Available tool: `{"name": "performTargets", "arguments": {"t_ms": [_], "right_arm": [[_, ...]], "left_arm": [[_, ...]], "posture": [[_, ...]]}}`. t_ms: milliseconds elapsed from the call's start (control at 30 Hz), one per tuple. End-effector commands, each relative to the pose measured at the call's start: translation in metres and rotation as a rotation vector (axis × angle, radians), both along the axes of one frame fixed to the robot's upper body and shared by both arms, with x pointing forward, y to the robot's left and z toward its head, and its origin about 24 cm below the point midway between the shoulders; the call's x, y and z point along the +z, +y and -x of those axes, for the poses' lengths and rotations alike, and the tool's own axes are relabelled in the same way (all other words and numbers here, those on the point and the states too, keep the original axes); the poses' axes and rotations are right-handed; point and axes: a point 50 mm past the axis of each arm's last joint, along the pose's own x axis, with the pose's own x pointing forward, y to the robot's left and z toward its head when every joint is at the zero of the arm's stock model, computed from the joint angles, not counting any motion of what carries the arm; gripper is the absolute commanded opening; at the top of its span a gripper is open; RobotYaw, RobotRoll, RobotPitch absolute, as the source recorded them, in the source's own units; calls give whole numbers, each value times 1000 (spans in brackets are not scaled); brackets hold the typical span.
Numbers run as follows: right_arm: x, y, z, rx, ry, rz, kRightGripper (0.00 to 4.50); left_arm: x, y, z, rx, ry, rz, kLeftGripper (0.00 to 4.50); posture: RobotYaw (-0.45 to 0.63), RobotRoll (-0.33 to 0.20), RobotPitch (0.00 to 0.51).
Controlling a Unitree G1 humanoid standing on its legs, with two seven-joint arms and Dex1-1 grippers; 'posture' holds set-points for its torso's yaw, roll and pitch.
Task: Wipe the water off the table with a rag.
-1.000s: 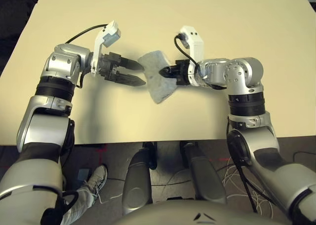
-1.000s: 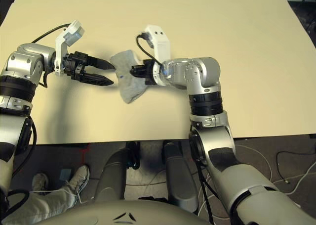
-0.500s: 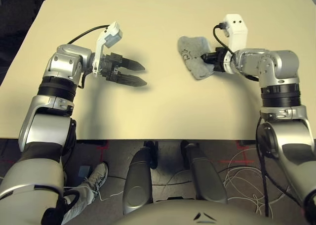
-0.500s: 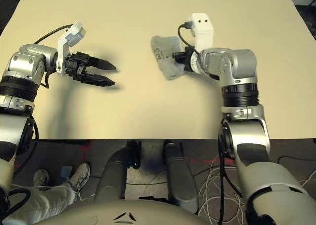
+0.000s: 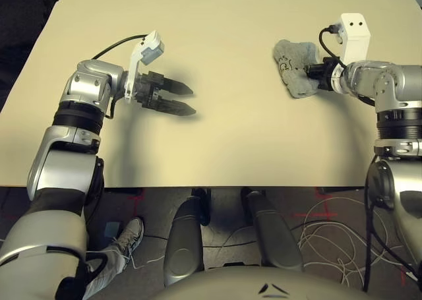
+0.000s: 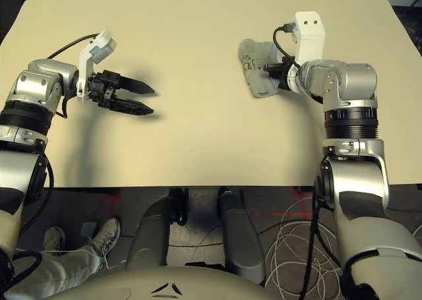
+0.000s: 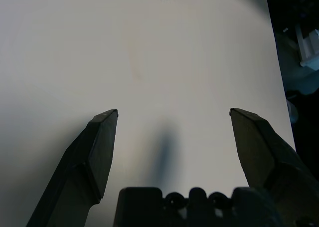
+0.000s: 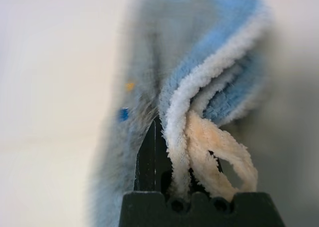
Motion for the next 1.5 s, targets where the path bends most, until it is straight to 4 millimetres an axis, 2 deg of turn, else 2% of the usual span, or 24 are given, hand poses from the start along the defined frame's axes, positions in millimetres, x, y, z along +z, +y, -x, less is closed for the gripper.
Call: {"name": "performTargets", "arguments": {"t_ms": [33, 267, 433, 500, 600, 733, 867, 1233, 1500], "right_arm": [[15, 43, 20, 204, 2, -59, 43], [20, 89, 44, 374, 15, -97, 43], [19, 106, 47, 420, 27, -113, 43], [11, 110, 45, 417, 43, -110, 43], [-10, 106, 38, 362, 89, -67, 43], [-36, 85, 27, 254, 117, 15, 43], [-48, 43, 14, 98, 123, 113, 43], [-34, -57, -1, -200, 102, 196, 43], [-32, -110, -2, -367, 87, 252, 43]], "left_arm": [[0, 2, 0, -3, 4, -12, 4500], [4, 3, 2, -11, 1, -13, 4500], [4, 4, 3, -11, 6, -11, 4500], [2, 5, 4, -7, 12, -11, 4500], [-1, 6, 4, -3, 20, -11, 4500], [-3, 7, 5, -1, 25, -11, 4500], [-4, 7, 5, -1, 27, -11, 4500], [-5, 7, 3, 13, 13, -8, 4500], [-3, 1, -12, 109, -88, 39, 4500]], "posture": [[-215, 0, 303], [-207, 0, 304], [-201, 0, 305], [-198, 0, 305], [-196, 0, 305], [-191, 0, 307], [-190, 0, 308], [-197, 0, 305], [-202, 0, 303]]}}
